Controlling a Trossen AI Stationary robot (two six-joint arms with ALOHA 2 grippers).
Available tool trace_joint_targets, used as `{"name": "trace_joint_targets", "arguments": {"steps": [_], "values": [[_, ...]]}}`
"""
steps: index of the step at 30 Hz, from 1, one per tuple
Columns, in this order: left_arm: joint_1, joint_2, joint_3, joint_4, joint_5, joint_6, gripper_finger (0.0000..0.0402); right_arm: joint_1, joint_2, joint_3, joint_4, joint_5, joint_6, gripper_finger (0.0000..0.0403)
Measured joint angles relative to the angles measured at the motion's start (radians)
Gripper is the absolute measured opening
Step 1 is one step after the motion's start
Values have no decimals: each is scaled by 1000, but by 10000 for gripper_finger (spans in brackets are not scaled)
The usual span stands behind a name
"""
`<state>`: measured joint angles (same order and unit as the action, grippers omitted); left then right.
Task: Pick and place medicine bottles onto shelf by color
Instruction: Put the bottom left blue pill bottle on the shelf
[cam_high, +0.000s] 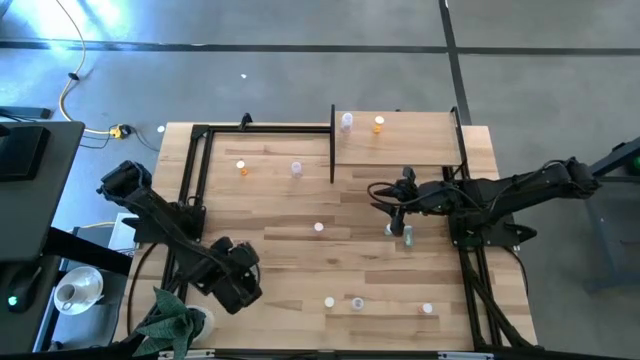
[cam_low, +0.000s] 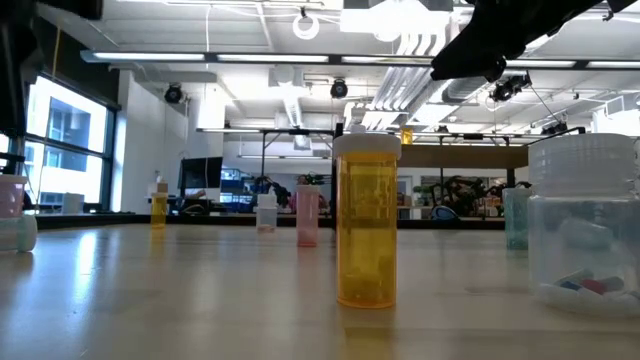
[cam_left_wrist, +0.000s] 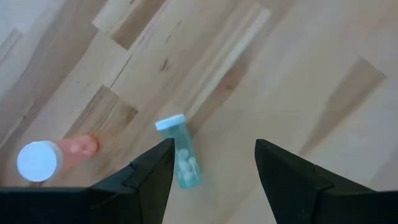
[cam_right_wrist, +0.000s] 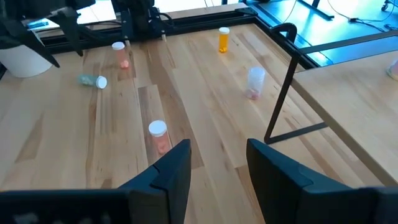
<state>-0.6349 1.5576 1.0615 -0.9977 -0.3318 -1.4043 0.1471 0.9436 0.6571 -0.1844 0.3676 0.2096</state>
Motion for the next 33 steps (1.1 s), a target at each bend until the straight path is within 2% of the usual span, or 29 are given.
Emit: {"name": "trace_joint_targets", "arguments": {"steps": [13, 33], "values": [[74, 103, 0, -2, 170, -33, 211, 0, 0, 0, -9, 0, 0, 147], [74, 234, 0, 0, 269, -9, 211, 0, 0, 0, -18, 0, 18, 147]]}}
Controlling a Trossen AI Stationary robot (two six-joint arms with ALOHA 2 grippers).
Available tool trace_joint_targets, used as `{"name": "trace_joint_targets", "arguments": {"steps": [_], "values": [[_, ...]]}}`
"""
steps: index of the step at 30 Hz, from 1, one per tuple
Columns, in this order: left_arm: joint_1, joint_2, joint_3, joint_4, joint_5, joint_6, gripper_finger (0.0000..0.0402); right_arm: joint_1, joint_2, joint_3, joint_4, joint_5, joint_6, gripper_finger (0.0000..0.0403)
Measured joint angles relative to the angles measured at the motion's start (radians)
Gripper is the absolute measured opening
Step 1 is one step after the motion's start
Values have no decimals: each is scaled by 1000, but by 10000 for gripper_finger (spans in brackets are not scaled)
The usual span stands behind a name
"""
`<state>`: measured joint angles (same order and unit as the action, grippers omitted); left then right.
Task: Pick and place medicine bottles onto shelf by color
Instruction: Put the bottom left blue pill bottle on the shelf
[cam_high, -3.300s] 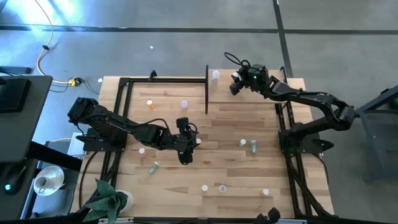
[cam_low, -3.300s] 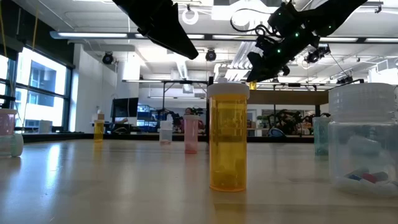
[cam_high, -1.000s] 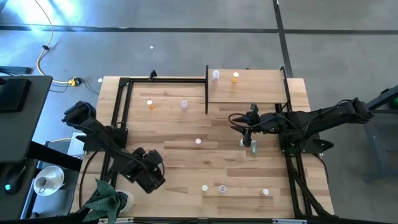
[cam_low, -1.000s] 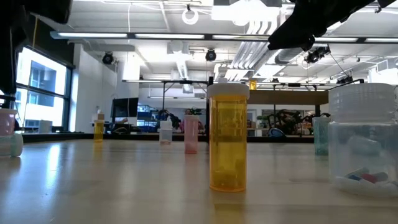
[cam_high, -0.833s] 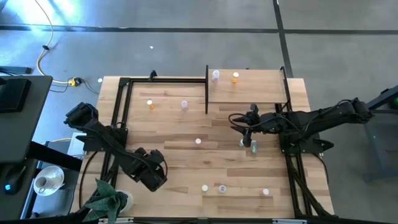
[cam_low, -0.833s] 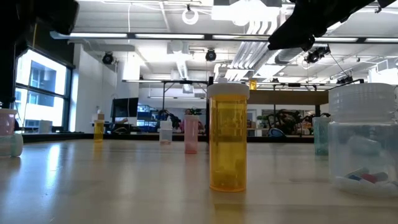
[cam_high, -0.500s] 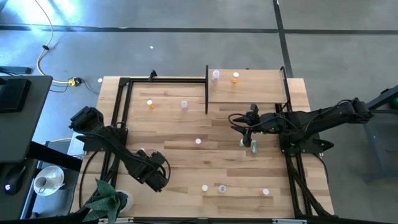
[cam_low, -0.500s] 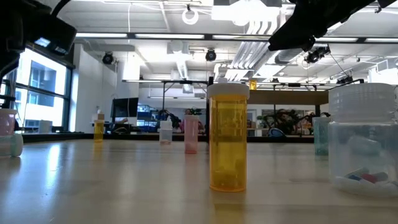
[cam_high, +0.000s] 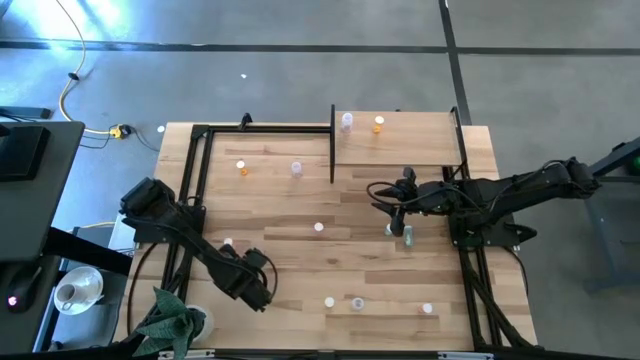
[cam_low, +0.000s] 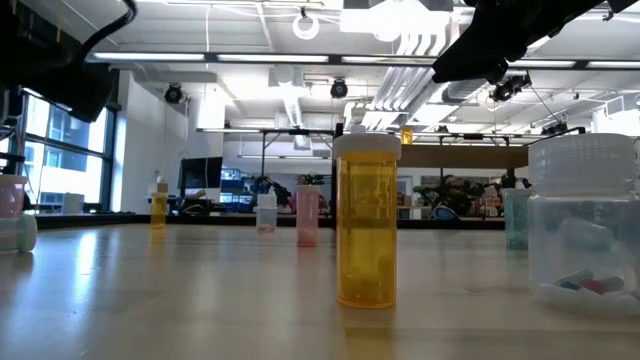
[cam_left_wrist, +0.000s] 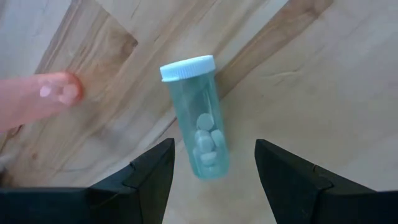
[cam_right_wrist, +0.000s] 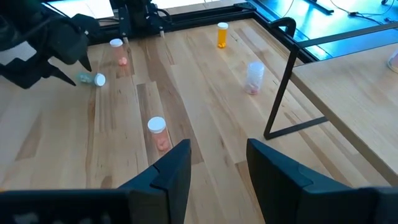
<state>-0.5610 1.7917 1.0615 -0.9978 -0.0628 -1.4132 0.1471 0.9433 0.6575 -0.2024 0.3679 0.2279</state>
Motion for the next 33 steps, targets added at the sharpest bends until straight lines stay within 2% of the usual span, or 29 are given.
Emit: {"name": "trace_joint_targets", "arguments": {"steps": [11, 25, 33], "values": [[5, 18, 0, 0, 16, 40, 204, 0, 0, 0, 0, 0, 0, 147], [5, 16, 0, 0, 21, 113, 86, 0, 0, 0, 0, 0, 0, 147], [4, 12, 0, 8, -41, 207, 80, 0, 0, 0, 1, 0, 0, 147]]}}
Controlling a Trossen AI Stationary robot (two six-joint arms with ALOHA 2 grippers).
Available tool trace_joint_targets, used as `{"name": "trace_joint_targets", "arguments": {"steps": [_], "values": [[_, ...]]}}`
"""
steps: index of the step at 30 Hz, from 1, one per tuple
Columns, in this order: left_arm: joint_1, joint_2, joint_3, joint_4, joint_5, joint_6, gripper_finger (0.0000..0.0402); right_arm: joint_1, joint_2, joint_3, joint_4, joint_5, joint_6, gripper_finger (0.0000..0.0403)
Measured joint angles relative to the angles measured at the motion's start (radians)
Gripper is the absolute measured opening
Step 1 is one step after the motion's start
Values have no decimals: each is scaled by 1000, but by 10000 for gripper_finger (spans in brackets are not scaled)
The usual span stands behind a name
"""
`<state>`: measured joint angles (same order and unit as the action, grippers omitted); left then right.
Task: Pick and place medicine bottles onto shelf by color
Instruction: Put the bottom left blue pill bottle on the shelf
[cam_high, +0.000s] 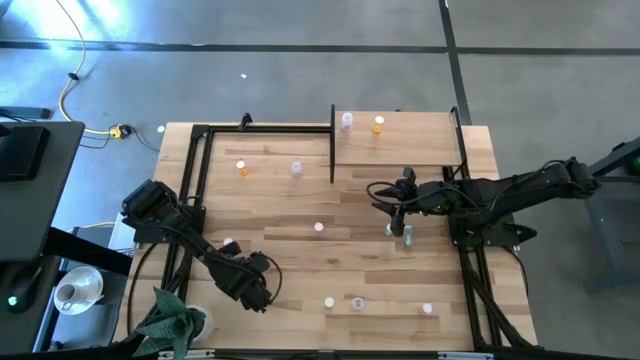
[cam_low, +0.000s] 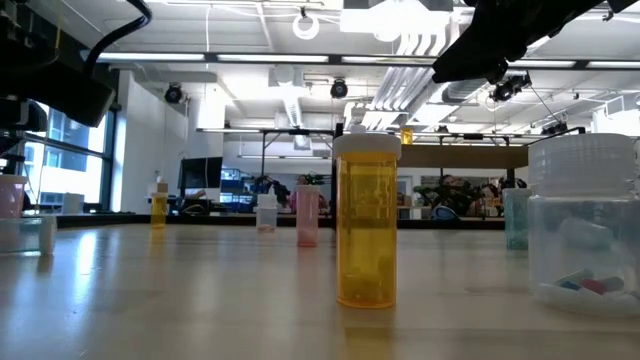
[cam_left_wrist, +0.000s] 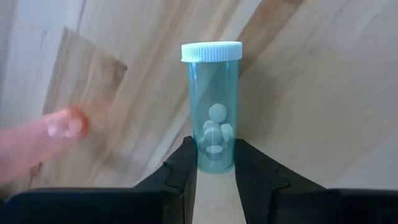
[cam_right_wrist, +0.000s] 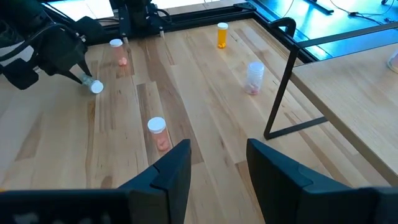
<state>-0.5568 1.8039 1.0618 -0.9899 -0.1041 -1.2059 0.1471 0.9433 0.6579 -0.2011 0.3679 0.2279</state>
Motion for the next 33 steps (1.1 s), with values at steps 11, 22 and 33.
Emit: {"name": "trace_joint_targets", "arguments": {"steps": [11, 22, 33], "values": [[75, -118, 0, 173, -268, 274, 82, 0, 0, 0, 11, -5, 0, 147], [216, -190, 0, 750, -317, 879, 83, 28, 5, 0, 73, -28, -6, 147], [352, -190, 0, 1038, -94, 1143, 83, 123, 21, 0, 239, -167, -151, 147]]}}
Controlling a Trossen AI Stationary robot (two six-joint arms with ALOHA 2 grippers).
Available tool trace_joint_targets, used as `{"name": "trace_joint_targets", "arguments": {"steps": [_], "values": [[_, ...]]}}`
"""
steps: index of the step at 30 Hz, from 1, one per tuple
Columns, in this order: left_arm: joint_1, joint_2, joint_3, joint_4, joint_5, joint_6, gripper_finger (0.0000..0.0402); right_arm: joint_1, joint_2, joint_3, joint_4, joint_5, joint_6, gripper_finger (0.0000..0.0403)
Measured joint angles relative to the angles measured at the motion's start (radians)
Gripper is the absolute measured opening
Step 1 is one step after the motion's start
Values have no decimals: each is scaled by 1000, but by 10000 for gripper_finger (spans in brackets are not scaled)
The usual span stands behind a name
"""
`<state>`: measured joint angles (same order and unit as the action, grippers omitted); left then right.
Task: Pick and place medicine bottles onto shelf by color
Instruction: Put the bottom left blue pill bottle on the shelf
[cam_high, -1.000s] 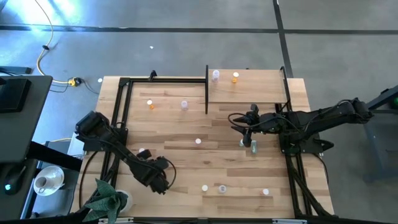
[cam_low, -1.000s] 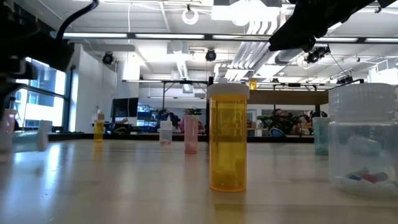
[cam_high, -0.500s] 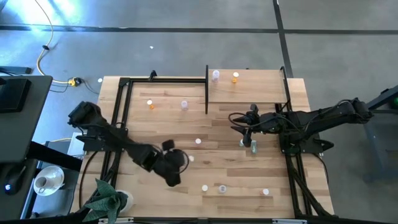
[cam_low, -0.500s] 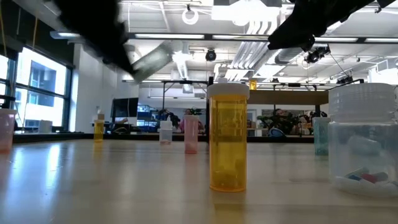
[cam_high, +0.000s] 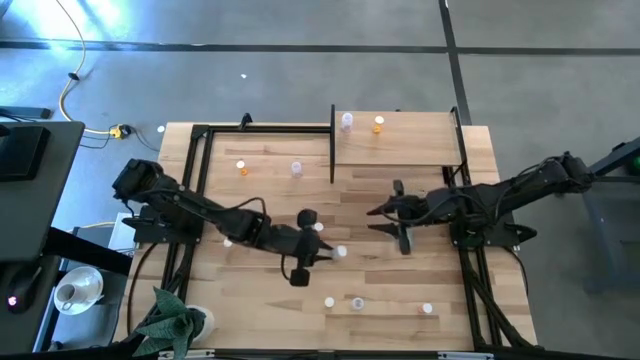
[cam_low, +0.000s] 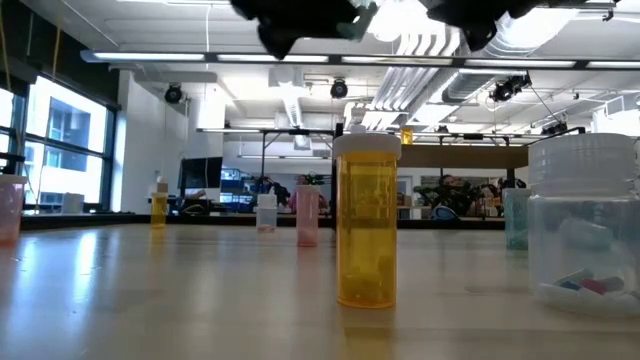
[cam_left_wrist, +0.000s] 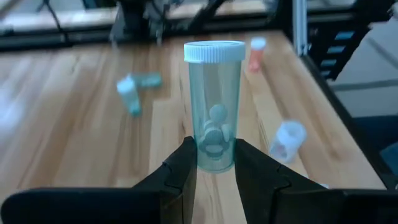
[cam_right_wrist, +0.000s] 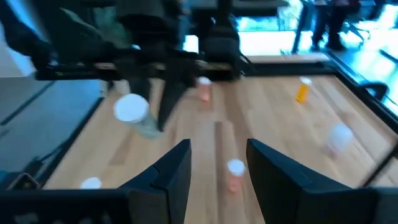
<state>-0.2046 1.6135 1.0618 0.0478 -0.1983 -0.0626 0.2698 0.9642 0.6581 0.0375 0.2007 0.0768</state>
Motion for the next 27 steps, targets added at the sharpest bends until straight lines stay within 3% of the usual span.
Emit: {"name": "trace_joint_targets", "arguments": {"steps": [6, 19, 27], "values": [[56, 0, 0, 94, 66, 50, 83, 33, 13, 0, 36, -18, -24, 147], [89, 0, 0, 81, 89, 56, 83, 38, 111, 0, 162, -10, -91, 147], [89, 0, 0, 75, 86, 48, 83, 38, 215, 0, 309, -8, -188, 182]]}}
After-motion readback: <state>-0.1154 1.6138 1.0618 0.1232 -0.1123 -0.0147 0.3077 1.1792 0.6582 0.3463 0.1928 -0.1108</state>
